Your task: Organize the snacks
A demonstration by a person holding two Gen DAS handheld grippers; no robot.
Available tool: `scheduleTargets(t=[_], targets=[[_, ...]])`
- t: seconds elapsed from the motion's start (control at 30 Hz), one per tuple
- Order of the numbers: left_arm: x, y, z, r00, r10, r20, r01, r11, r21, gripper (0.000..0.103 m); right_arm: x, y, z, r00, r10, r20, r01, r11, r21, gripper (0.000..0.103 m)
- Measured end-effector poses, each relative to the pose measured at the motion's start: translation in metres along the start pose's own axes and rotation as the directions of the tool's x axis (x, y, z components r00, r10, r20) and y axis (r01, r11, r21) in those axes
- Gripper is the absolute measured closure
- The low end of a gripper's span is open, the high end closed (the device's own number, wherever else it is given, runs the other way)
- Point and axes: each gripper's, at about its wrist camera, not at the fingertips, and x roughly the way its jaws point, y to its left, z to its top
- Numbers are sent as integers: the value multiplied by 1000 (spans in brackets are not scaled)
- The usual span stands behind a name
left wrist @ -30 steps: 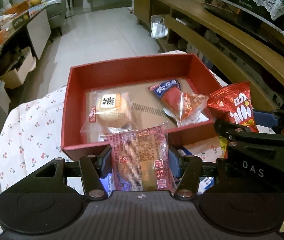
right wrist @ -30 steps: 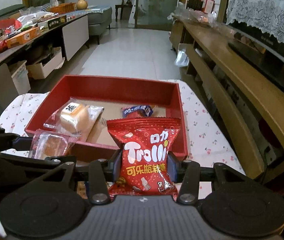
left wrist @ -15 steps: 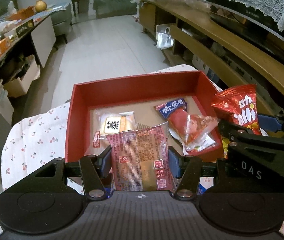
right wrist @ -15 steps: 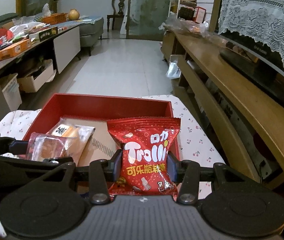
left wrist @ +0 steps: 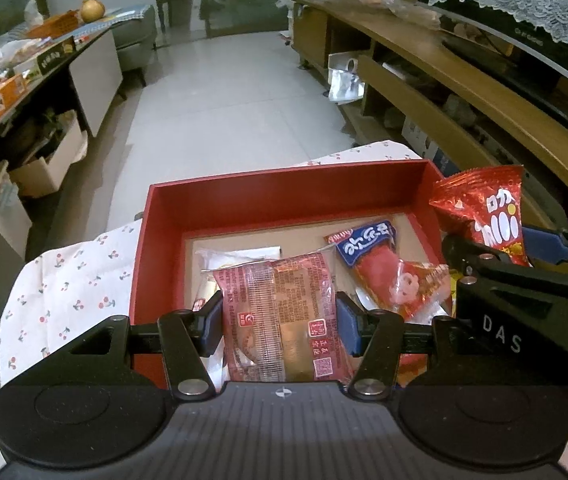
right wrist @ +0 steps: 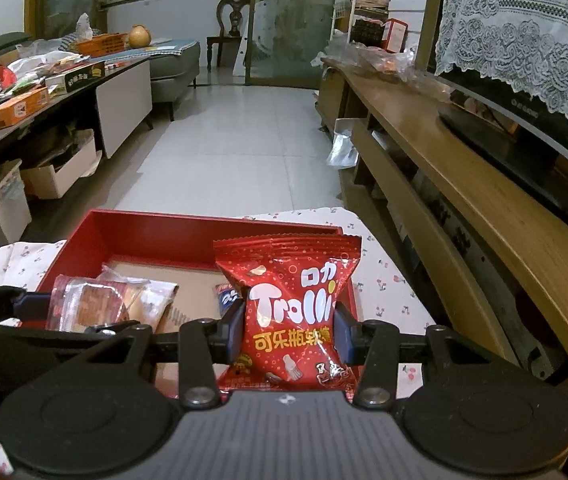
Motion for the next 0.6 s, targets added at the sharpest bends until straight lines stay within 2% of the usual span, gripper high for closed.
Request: scheduleTargets(t=[0.6], targets=[[33, -5, 7, 998, 61, -25, -61, 998, 8, 40, 48, 0, 7, 999, 7, -54, -8, 1000, -4, 47]])
